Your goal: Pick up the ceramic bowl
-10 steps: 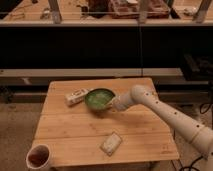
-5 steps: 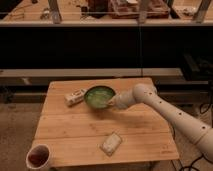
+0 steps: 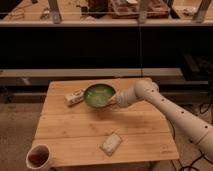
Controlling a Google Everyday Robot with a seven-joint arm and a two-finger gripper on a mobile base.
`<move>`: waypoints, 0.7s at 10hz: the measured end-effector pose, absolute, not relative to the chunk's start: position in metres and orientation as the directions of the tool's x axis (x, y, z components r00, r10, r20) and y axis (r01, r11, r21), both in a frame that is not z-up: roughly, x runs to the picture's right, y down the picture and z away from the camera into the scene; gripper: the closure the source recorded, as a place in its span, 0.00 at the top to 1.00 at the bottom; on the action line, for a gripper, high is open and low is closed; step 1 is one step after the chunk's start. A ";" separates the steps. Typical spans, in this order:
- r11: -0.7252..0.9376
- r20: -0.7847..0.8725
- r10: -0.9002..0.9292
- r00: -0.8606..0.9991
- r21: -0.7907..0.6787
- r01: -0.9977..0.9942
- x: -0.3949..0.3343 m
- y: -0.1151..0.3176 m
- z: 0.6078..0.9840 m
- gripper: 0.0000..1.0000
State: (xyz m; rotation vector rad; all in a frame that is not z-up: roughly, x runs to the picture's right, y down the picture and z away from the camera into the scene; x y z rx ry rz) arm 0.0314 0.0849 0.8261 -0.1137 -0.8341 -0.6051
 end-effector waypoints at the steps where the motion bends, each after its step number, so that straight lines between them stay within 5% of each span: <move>1: 0.822 0.726 -0.465 0.506 0.143 0.551 0.032 0.084 0.824 0.01; 7: 0.794 0.741 -0.498 0.451 0.180 0.581 0.033 0.081 0.816 0.01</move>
